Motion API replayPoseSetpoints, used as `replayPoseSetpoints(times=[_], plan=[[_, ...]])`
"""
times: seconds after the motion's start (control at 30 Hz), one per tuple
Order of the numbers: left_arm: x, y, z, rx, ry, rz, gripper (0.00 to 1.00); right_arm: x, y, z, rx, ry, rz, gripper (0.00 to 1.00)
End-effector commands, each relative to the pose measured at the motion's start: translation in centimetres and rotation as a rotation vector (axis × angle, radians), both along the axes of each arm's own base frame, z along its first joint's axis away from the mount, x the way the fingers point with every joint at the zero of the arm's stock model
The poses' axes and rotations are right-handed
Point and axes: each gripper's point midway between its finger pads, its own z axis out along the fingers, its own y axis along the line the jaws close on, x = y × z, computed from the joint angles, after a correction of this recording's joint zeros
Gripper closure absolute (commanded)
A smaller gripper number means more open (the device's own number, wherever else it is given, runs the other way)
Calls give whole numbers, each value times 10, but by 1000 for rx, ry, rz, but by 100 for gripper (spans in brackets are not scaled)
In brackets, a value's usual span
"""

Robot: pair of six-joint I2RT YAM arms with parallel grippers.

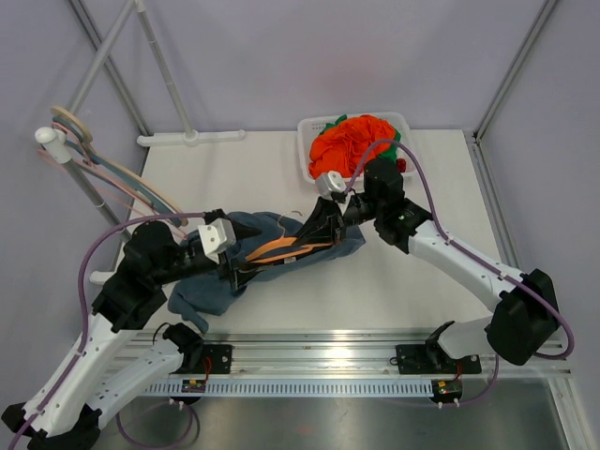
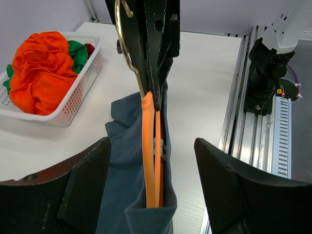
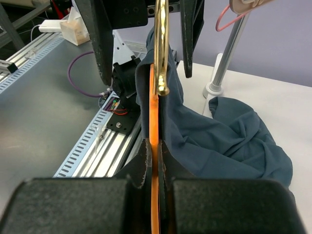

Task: Remove the t-shirt from the hanger
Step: Pass the hanger from the right arm to the left

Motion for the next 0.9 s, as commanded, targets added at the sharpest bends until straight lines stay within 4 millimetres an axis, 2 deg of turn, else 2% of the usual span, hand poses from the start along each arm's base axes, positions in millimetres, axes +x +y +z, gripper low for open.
replayPoseSetpoints(times=[0.0,0.17,0.3,0.5,0.63,0.7,0.73,0.77,0.83,0.87], plan=[[-5,-9,23,-27,-59,-76,30,-11,7,22,30,-49,64,100],[0,-16,15,4,-15,-94,41,-13,18,16,4,-52,62,100],[4,-17,11,15,-4,-90,57,-12,22,16,-4,-53,65,100],[5,-18,6,33,7,-95,69,-12,24,15,-5,-57,59,100],[3,-17,6,29,0,-95,87,-11,25,15,-6,-60,51,100],[2,-16,8,24,-2,-93,93,-9,26,15,-9,-60,40,96],[3,-16,9,25,-2,-88,100,-7,26,15,-10,-62,23,91],[4,-16,12,23,-8,-87,100,-5,27,15,-12,-59,9,82],[5,-19,8,44,11,-103,100,3,28,16,-6,-68,-46,77],[6,-21,7,53,17,-111,100,6,29,15,-3,-66,-64,57]])
